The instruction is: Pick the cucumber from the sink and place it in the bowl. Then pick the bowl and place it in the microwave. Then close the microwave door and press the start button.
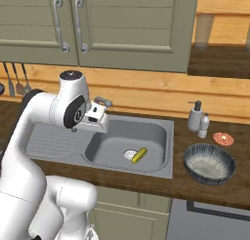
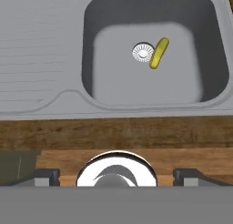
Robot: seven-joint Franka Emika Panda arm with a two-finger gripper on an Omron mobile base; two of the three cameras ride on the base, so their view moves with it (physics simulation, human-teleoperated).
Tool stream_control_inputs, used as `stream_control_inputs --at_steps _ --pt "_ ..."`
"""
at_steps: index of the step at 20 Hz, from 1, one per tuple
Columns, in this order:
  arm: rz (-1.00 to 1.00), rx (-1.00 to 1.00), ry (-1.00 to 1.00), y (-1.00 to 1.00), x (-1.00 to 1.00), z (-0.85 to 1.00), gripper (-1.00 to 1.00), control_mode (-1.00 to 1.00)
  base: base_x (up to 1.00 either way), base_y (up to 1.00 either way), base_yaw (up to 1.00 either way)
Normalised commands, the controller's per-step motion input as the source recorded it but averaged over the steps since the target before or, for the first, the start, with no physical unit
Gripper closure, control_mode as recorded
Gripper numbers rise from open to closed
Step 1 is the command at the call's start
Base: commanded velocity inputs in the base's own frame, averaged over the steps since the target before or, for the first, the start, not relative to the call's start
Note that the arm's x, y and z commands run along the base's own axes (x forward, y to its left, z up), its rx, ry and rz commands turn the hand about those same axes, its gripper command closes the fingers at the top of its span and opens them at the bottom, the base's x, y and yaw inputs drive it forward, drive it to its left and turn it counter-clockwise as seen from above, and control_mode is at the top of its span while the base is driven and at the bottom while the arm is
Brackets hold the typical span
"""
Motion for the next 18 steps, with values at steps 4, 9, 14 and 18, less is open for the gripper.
stream_control_inputs --at_steps 4,9,14,18 --pt "-0.14 0.0 0.07 -0.28 0.24 -0.34 -1.0 -1.0 0.0 0.0 0.0" --pt "-0.12 0.0 0.24 -0.33 0.44 -0.32 -1.0 -1.0 0.0 0.0 0.0" --pt "-0.05 0.0 0.09 -0.46 0.36 -0.4 -1.0 -1.0 0.0 0.0 0.0" --pt "-0.03 0.0 0.04 -0.37 0.32 -0.39 -1.0 -1.0 0.0 0.0 0.0"
